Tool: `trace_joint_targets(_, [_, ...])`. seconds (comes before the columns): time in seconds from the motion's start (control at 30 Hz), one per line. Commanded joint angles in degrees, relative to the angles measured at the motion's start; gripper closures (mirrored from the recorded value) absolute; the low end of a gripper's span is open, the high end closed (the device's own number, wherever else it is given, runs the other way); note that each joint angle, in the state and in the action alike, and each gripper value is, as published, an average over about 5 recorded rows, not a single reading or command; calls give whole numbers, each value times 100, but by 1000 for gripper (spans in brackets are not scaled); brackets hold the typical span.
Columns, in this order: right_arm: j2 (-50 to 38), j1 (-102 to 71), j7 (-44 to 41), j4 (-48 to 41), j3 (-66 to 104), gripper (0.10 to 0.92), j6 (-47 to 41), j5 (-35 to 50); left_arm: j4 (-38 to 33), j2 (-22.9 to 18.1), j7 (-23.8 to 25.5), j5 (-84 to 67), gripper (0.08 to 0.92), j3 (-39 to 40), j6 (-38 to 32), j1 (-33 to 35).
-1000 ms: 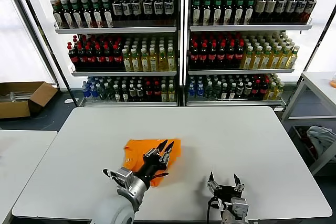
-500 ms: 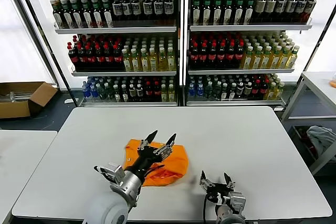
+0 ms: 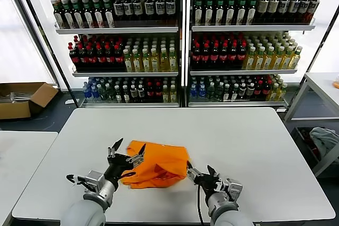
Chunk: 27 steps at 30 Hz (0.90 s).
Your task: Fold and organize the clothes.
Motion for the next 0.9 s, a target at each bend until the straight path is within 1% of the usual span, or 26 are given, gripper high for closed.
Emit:
trace_joint_targets(0.03, [156, 214, 585, -125, -155, 234, -72, 1303, 183, 119, -6, 934, 177, -350, -35, 280])
trace_joint_targets(0.1, [189, 166, 601, -137, -208, 257, -72, 1323, 229, 99, -6, 943, 177, -324, -31, 263])
trace_joint_targets(0.2, [201, 116, 613, -111, -315, 322, -73, 1328, 275, 87, -5, 942, 177, -285, -21, 229])
trace_joint_targets(0.63, [300, -47, 773, -97, -301, 681, -71, 1554, 465, 48, 125, 963, 177, -162, -129, 169])
trace_joint_targets(0.73, [301, -67, 788, -87, -264, 722, -70, 1583, 555, 44, 148, 1044, 177, -97, -120, 188])
trace_joint_targets(0.83, [276, -94, 793, -65, -220, 741, -70, 1605, 609, 68, 222, 1263, 177, -76, -109, 253])
trace_joint_targets(0.9, [241, -111, 796, -40, -196, 780, -70, 1618, 616, 110, 273, 1378, 177, -67, -57, 290])
